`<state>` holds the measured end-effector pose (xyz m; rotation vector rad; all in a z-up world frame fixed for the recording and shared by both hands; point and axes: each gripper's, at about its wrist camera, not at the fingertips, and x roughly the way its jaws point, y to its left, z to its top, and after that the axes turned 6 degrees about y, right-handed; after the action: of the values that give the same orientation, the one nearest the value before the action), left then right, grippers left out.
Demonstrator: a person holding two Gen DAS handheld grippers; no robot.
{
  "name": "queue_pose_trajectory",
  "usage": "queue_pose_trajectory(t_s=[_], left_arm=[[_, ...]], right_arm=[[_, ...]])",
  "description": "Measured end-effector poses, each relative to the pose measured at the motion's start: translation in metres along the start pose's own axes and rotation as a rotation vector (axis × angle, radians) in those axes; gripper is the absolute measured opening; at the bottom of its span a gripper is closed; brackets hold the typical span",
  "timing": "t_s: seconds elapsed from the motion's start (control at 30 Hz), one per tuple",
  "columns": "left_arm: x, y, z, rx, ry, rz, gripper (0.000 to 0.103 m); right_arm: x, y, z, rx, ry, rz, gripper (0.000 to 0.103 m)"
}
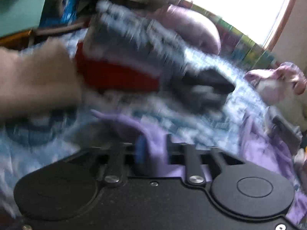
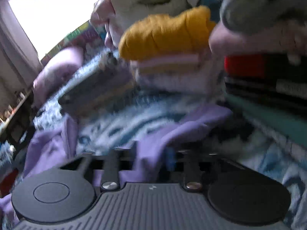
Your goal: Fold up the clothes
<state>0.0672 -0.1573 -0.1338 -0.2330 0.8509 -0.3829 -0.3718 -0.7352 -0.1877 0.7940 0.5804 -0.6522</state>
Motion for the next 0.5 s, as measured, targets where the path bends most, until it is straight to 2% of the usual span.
queue_pose_trajectory(t_s=[0.07, 0.23, 0.33, 0.5], left_arm=[[-0.007, 0.007, -0.010, -0.043, -0.007, -0.004, 0.057], [-0.024, 0.008, -0.039, -0.118, 0.048, -0.050, 0.057], [-0.029, -0.005, -0.057, -0.149, 0.094, -0.109, 0.058], [-0.031, -0.031, -0.097, -0.221, 0.218, -0.227, 0.060]], right_arm=[[-0.005, -0.001, -0.008, 0.003, 0.015, 0.002, 0.057], [-0.022, -0.001, -0.027, 0.081, 0.051, 0.041, 0.065], [-0.027, 0.004, -0.045, 0.149, 0.084, 0.120, 0.067], [-0.025, 0.030, -0.084, 0.235, 0.183, 0.264, 0.068]])
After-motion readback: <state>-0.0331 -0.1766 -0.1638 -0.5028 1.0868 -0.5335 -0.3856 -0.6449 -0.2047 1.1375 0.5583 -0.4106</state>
